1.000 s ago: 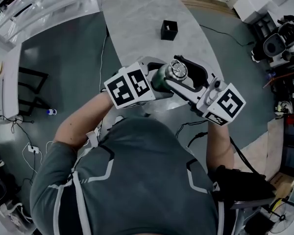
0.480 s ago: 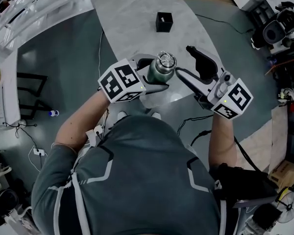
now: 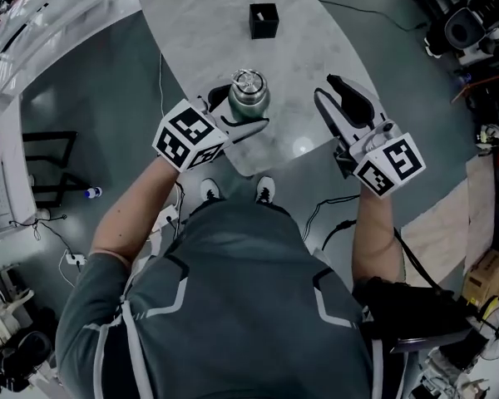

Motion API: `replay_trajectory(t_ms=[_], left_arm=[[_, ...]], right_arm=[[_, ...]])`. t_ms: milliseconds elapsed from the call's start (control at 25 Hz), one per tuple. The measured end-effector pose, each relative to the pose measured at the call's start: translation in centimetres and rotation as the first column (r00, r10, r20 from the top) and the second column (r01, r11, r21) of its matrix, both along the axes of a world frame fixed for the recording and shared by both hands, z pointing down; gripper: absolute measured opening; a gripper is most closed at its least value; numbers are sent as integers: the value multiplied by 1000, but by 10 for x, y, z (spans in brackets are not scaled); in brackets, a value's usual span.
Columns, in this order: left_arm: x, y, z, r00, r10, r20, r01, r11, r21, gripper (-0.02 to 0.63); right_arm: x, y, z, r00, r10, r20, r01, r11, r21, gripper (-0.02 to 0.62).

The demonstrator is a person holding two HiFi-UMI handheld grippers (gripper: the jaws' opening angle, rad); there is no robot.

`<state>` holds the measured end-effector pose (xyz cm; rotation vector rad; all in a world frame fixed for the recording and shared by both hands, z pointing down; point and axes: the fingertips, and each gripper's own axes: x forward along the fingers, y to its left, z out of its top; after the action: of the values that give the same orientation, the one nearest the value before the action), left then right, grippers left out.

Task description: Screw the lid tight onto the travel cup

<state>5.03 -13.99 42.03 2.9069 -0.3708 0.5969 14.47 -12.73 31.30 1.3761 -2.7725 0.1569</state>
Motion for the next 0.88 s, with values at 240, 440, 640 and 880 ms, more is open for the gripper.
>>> replay_trajectory(t_ms=[240, 440, 640, 880], left_arm=[[10, -20, 25, 999, -41, -13, 41, 998, 38, 374], [22, -40, 55, 997, -80, -17, 81, 994, 69, 374], [30, -63, 98, 993, -115, 30, 113, 992, 55, 374], [40, -90, 140, 989, -142, 46, 140, 988, 63, 374]], right_arm=[[21, -8, 41, 995, 83, -60, -86, 995, -55, 83], [31, -17, 70, 989, 100, -106, -109, 990, -88, 66], [41, -22, 99, 989, 118, -89, -130, 982, -139, 66], [65, -47, 139, 977, 206, -58, -213, 957, -195, 47]])
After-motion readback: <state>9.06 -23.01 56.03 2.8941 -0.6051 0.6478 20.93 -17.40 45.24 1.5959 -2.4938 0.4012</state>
